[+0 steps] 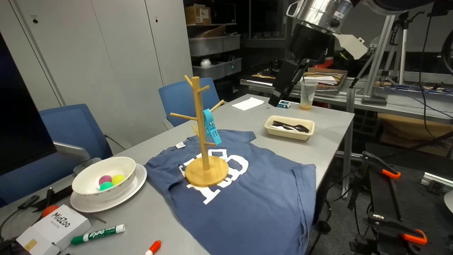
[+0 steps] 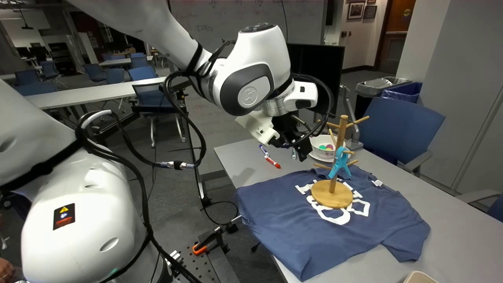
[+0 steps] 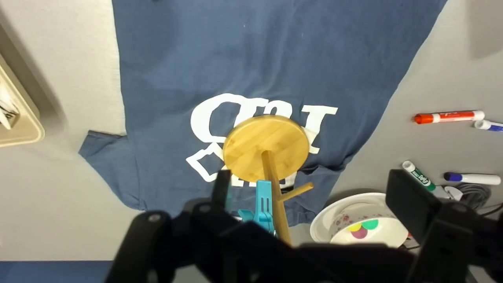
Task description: Remove the clothes peg from the wooden object and put it on the table
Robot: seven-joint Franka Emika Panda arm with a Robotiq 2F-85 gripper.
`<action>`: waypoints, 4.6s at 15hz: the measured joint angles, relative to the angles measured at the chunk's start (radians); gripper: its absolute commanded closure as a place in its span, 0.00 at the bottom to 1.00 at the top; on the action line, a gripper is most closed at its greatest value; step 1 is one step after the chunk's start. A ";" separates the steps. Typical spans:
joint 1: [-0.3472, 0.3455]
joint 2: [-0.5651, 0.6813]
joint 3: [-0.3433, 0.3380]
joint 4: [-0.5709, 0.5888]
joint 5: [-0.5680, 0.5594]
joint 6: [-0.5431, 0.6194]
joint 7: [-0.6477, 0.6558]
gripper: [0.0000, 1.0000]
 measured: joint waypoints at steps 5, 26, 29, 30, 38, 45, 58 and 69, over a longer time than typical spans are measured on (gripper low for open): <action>-0.047 0.076 0.002 0.002 -0.110 0.088 0.051 0.00; -0.203 0.601 0.082 0.296 -0.586 0.369 0.364 0.00; -0.202 0.607 0.079 0.300 -0.586 0.368 0.364 0.00; -0.197 0.607 0.069 0.301 -0.586 0.368 0.364 0.00; -0.036 0.650 -0.139 0.385 -0.681 0.372 0.462 0.00; 0.106 0.744 -0.235 0.457 -0.681 0.377 0.526 0.00; 0.418 0.924 -0.555 0.536 -0.634 0.602 0.599 0.00; 0.575 0.997 -0.723 0.530 -0.534 0.686 0.599 0.00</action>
